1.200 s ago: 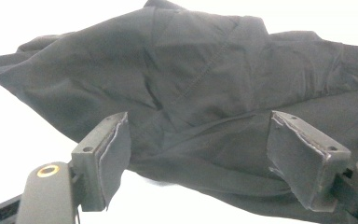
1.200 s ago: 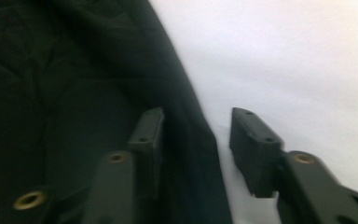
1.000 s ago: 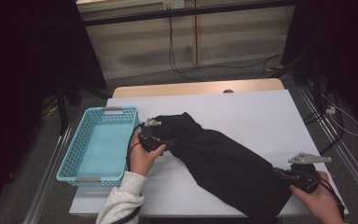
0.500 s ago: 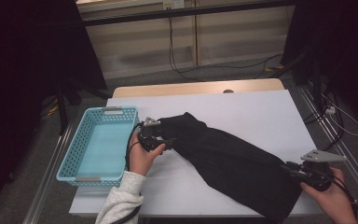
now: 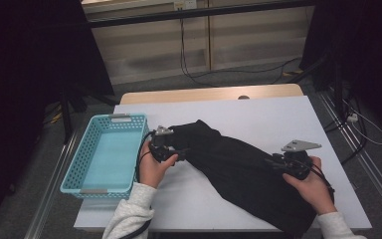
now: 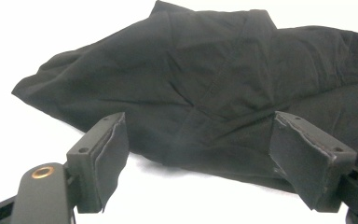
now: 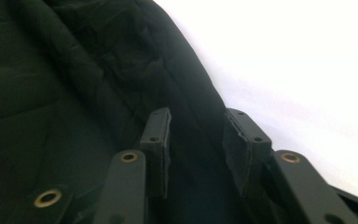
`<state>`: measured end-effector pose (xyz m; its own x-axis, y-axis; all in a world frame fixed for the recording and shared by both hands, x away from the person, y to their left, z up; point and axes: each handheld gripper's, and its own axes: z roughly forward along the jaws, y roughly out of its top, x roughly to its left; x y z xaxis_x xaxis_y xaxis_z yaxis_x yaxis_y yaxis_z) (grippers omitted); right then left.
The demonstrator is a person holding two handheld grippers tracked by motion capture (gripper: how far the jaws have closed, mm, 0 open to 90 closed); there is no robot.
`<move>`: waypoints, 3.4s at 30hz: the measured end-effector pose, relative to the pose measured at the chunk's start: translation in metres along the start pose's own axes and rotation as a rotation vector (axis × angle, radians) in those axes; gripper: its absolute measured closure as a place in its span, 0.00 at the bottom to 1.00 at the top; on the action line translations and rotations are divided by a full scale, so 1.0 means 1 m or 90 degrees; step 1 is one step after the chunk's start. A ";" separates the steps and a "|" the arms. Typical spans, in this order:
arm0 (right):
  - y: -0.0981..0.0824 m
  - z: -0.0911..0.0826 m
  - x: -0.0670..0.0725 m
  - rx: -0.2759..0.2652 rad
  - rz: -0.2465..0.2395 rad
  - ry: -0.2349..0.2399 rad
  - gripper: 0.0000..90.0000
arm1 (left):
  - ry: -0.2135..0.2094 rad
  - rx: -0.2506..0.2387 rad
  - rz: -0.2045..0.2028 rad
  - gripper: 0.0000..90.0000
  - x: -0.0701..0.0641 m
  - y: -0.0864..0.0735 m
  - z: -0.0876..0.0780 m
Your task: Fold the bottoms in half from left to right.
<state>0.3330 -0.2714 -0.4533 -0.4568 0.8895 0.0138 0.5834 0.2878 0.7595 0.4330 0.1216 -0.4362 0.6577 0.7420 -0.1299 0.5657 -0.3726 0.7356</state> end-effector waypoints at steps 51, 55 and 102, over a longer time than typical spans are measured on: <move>-0.003 0.003 -0.013 -0.012 0.016 -0.047 0.52 | 0.021 0.003 -0.029 0.22 0.018 0.006 0.006; -0.002 0.001 -0.009 -0.020 0.010 -0.039 0.46 | 0.015 0.001 -0.038 0.23 0.024 0.016 0.010; -0.001 -0.006 0.006 -0.033 0.002 0.011 0.29 | 0.026 0.041 -0.069 0.67 0.054 0.044 0.073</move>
<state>0.3259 -0.2689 -0.4499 -0.4665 0.8841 0.0278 0.5493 0.2649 0.7926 0.5295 0.1044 -0.4590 0.5711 0.8013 -0.1781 0.6635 -0.3229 0.6750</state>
